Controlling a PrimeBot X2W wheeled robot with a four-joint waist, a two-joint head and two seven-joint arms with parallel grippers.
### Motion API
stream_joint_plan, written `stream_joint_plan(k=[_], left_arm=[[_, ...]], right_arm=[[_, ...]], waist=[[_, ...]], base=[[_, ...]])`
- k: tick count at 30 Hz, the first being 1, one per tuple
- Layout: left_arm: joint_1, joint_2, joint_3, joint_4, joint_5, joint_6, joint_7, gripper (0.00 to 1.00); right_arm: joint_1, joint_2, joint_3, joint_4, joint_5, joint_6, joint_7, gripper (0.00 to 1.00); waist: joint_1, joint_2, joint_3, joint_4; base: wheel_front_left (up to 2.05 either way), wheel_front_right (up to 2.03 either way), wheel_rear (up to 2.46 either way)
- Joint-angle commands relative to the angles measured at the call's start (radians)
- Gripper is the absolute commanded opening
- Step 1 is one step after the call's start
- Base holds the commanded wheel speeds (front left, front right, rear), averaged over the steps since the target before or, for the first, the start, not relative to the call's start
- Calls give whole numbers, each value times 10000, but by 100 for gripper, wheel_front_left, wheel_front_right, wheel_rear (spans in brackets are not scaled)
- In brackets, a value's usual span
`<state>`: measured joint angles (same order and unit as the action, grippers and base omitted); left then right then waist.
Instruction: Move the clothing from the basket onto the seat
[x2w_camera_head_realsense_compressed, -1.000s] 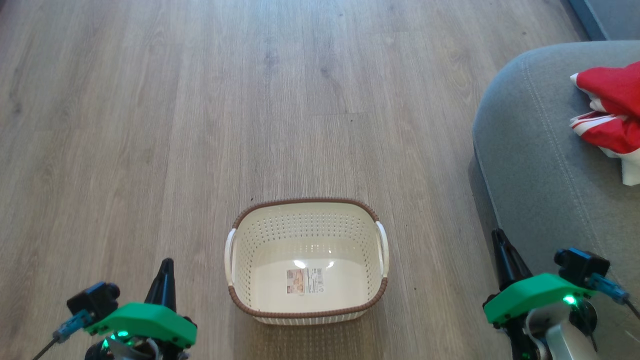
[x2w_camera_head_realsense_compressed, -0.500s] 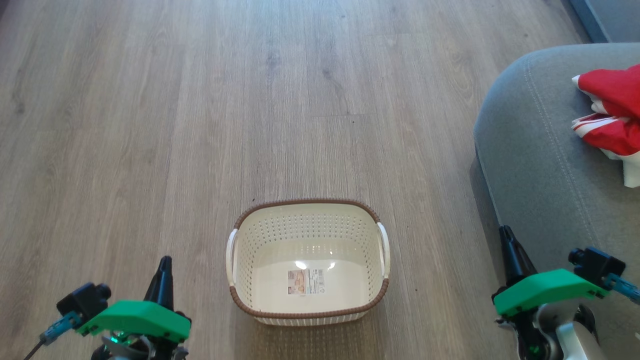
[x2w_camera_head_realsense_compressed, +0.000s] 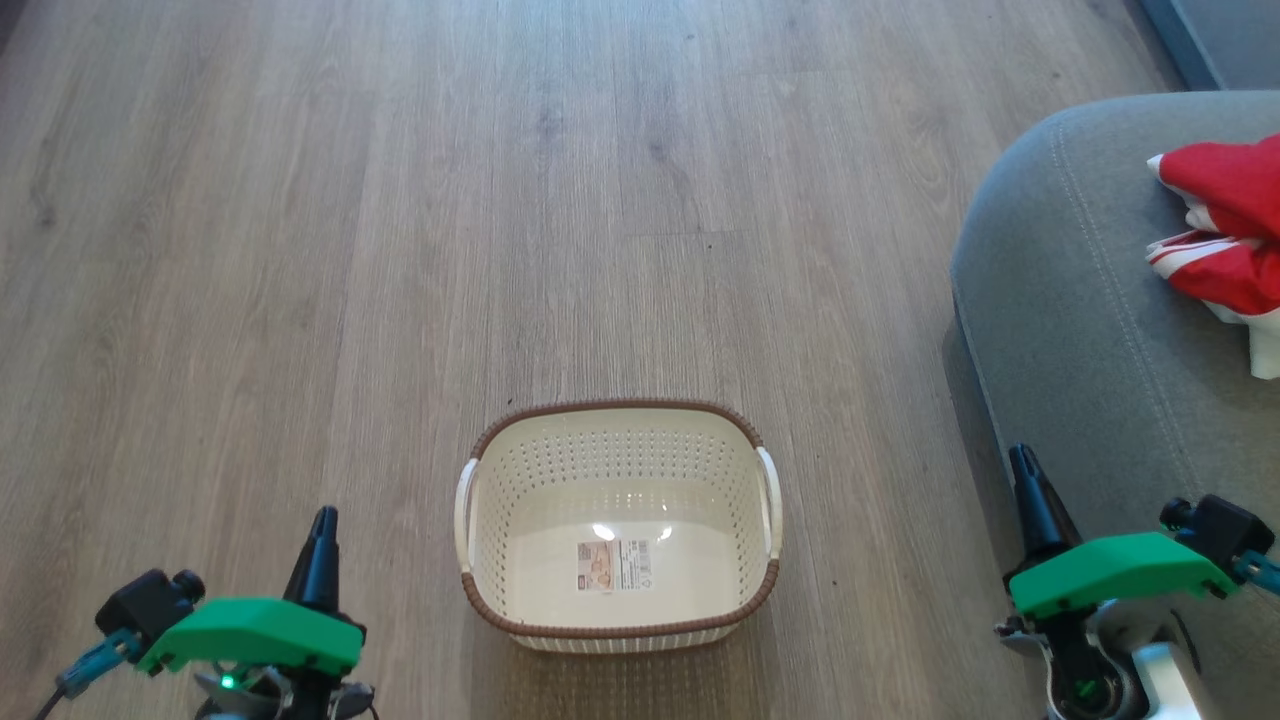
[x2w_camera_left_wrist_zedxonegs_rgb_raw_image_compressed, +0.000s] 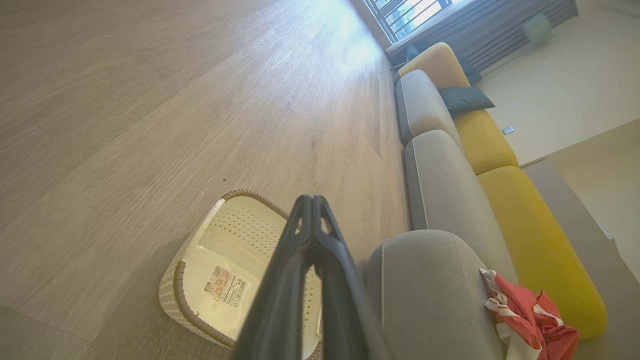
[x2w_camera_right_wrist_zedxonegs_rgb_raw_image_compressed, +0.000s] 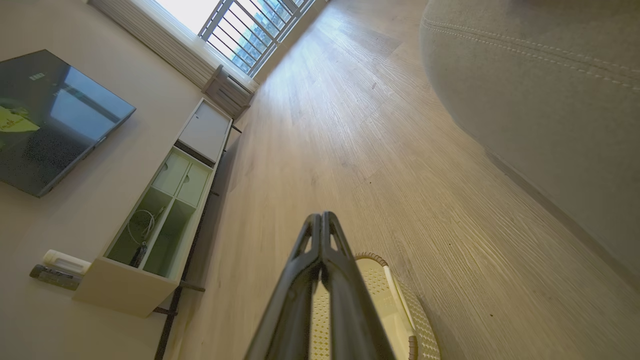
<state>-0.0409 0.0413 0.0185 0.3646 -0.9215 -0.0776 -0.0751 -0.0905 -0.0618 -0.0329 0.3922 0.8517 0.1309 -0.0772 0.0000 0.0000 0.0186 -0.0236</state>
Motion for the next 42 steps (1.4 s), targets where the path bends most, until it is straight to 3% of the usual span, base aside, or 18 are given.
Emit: stream_joint_plan(k=[1,42], left_arm=[[-501,67,249,-399,-300,-99,78,0],[-613,81,709,-914,-4575,-380,1255,0]], right_arm=[[-270,33,11,-415,341,-1,60,0],[-208,87,-525,-1104,5043,-1,1262,0]], waist=[[0,0,-4,6],[0,0,-103,155]], base=[[0,0,0],[0,0,0]])
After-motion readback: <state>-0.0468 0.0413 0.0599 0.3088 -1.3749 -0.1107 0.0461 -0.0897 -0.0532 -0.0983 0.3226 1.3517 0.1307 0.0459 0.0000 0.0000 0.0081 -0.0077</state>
